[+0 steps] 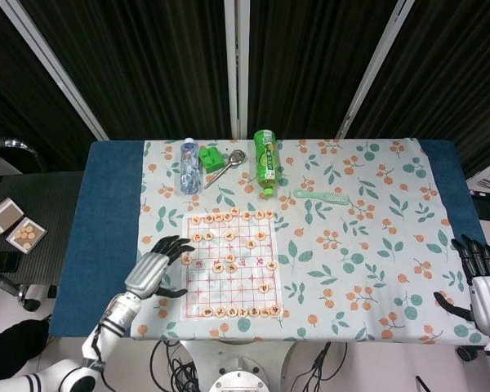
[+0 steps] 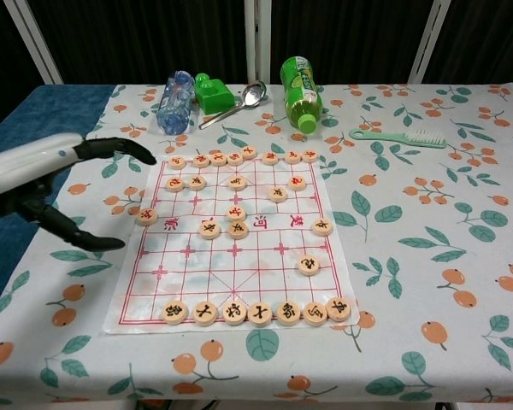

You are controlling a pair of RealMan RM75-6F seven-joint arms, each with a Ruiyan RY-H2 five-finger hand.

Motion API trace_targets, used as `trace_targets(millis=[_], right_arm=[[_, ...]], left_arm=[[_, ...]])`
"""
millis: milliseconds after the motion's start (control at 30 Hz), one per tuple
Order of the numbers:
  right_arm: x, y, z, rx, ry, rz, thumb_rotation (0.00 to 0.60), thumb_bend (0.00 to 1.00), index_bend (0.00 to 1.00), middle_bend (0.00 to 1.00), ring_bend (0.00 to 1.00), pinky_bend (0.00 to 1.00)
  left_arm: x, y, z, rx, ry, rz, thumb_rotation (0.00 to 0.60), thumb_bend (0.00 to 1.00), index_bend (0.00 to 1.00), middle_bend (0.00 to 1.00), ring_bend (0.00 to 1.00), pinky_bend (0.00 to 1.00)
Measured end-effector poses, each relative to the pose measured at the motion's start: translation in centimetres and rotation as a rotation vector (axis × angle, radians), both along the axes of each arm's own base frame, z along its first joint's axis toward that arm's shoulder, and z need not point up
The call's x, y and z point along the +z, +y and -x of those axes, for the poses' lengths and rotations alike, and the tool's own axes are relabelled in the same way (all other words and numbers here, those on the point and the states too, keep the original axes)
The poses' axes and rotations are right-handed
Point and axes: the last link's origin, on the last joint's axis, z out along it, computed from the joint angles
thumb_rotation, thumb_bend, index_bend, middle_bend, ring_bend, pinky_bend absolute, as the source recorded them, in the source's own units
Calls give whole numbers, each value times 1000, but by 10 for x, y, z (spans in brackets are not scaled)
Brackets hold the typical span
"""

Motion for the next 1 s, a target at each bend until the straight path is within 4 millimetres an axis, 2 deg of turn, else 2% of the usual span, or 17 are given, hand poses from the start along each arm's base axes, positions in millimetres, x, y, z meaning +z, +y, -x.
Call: trace_targets(millis=[300,633,1000], right_arm=[[5,2,1,10,-28,10,600,89,0,0,0,19],[8,4,7,-9,-22,9,600,89,0,0,0,19],[9,4,8,-11,-15,2,600,89,0,0,0,19]], left_arm=[[-35,19,-20,-26,24,81,600,183,254,96,0,18],[-52,31,-26,-15,22,97,600,221,317,103,0,18],[-67,35,-37,-41,9,97,600,226,398,108,0,17]])
